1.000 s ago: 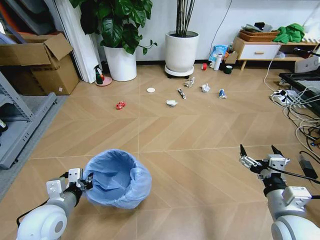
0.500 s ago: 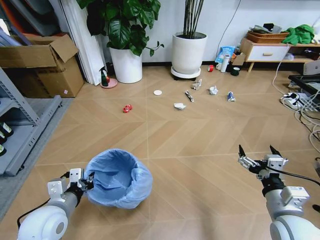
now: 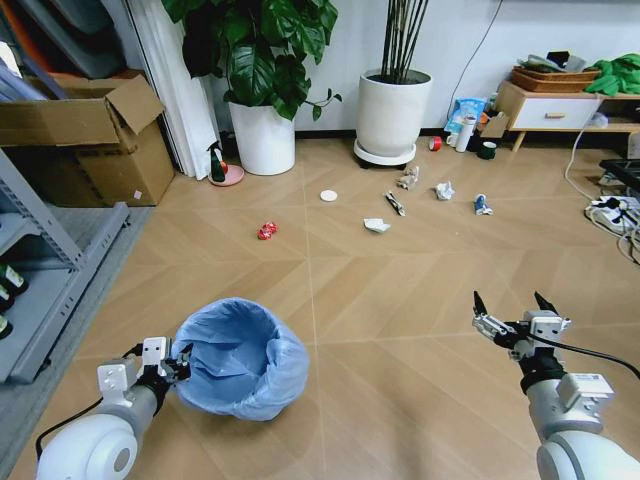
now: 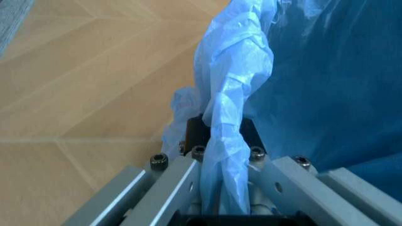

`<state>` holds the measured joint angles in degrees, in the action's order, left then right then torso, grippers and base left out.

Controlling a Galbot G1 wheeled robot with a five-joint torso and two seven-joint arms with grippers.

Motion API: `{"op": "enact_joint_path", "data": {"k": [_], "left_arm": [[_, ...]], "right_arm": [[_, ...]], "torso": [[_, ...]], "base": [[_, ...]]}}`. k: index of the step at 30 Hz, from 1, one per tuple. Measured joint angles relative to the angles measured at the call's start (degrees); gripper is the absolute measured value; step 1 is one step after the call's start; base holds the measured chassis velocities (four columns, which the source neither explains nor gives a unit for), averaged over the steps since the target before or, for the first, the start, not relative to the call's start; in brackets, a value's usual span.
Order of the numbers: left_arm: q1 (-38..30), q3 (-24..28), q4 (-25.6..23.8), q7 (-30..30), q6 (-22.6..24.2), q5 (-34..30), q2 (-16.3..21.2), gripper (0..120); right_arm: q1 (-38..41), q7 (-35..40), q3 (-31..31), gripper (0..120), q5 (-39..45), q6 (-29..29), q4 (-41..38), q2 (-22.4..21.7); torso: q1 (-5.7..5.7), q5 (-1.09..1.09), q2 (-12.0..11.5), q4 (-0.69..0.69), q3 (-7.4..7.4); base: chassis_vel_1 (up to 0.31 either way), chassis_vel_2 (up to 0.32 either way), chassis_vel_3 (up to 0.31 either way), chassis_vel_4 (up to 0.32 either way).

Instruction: Pick up the trash bin and place the garbage on the floor into it.

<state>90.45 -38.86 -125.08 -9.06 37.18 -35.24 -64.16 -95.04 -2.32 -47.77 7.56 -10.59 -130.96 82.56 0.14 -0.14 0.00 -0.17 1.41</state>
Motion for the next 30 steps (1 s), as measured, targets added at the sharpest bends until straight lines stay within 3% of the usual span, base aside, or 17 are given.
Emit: {"op": "enact_joint_path", "data": {"k": [30], "left_arm": [[0.8,0.2,-1.3,0.3,-0.3,1.4,-0.9,0]], "right_arm": [[0.3,-0.1,0.2,100,-0.1,-0.1,0.4,0.1]], "torso": [[-0.01,0.02,0.0,0.03,0.0]], "base": [[-0.105,0.282,0.104,-0.283]]}}
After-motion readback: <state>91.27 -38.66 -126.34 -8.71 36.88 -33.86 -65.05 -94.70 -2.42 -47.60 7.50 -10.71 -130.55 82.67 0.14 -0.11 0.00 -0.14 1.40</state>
